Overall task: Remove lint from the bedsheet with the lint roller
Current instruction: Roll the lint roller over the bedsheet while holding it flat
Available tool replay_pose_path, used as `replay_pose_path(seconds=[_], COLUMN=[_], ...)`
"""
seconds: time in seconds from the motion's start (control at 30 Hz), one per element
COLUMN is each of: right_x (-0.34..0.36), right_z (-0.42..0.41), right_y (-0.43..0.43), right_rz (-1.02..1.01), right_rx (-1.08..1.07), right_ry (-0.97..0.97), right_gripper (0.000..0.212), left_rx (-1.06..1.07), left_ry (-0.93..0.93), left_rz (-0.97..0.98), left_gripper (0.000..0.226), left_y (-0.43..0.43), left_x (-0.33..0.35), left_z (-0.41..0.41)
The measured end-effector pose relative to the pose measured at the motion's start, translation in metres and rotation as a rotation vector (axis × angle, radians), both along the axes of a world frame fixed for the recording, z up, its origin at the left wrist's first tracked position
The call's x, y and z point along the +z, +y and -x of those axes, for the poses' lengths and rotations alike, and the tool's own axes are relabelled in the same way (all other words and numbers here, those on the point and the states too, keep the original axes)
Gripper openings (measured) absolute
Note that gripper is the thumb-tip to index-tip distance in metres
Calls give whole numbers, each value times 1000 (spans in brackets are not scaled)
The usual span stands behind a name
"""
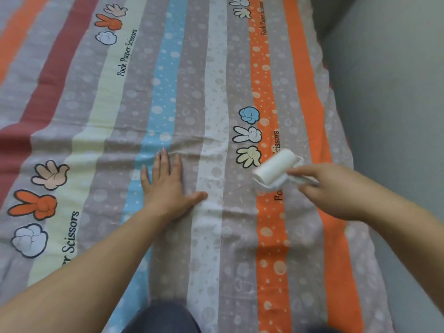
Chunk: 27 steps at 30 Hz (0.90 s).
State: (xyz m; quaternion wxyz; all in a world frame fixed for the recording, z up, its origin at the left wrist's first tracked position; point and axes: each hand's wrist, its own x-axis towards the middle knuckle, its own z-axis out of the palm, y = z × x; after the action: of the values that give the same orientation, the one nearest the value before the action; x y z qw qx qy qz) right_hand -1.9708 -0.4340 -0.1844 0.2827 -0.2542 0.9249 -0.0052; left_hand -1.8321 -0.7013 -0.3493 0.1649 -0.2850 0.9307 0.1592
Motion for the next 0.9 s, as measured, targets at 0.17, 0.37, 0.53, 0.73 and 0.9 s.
replay_pose_path(seconds=[0.17, 0.37, 0.53, 0.73, 0.9], right_x=[-65, -109, -98, -85, -73], right_z=[1, -13, -26, -59, -71], right_y=[-124, -158, -106, -41, 1], right_rz=[231, 152, 94, 0, -82], right_rx=[-43, -86, -22, 24, 30], right_ry=[11, -6, 2, 23, 23], right_gripper=[50, 61, 50, 55, 51], left_rx=[38, 51, 12, -24, -42], left_ry=[-6, 49, 55, 54, 20], left_rz=[17, -2, -43, -42, -11], left_gripper=[140, 141, 150, 147, 140], left_y=[-23, -33, -36, -35, -30], left_x=[-5, -12, -16, -10, -3], left_z=[-5, -16, -18, -23, -25])
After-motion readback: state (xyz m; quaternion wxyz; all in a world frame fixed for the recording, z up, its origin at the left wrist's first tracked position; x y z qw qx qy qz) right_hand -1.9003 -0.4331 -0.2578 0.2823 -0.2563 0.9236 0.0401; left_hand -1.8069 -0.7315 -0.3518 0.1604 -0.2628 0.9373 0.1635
